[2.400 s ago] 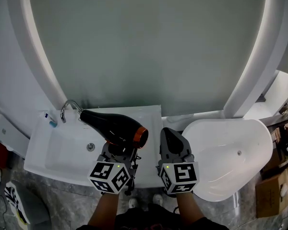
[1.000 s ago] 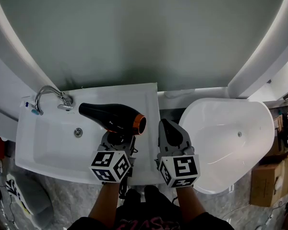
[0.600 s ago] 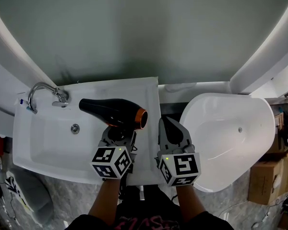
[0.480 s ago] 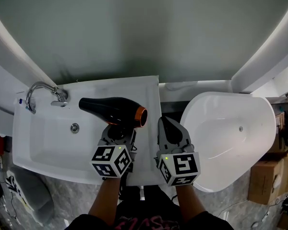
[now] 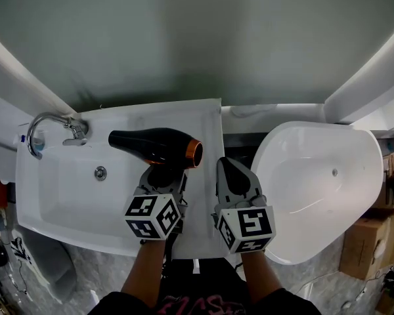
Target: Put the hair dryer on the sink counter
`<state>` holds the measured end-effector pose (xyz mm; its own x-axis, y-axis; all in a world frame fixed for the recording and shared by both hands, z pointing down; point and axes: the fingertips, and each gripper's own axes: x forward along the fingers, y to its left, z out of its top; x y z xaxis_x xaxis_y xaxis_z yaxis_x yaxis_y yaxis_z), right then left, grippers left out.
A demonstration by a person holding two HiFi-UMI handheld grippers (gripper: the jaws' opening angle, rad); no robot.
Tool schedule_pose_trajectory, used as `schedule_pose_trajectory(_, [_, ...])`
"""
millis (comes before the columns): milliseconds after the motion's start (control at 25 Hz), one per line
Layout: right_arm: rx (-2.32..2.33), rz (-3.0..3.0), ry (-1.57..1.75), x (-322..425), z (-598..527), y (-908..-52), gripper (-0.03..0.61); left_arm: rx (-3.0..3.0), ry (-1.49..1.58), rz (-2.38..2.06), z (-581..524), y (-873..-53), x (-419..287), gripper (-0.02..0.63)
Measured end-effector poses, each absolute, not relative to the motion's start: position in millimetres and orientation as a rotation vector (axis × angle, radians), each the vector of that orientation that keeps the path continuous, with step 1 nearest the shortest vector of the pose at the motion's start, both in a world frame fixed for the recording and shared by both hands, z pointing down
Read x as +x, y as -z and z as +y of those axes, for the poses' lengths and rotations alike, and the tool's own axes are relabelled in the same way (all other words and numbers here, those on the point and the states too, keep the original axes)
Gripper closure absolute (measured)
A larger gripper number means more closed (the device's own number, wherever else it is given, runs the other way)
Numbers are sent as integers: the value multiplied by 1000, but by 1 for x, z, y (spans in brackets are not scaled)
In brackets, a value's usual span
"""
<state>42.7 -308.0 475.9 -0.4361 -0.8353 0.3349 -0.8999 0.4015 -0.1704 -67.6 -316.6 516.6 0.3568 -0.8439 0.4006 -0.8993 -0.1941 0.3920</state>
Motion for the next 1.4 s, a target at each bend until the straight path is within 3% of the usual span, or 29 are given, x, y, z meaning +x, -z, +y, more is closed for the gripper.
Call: schedule_pose_trajectory(1400, [1528,-2364,-645,71,-329,-549,557,1845,-341,-1494,-362,-618,-56,425])
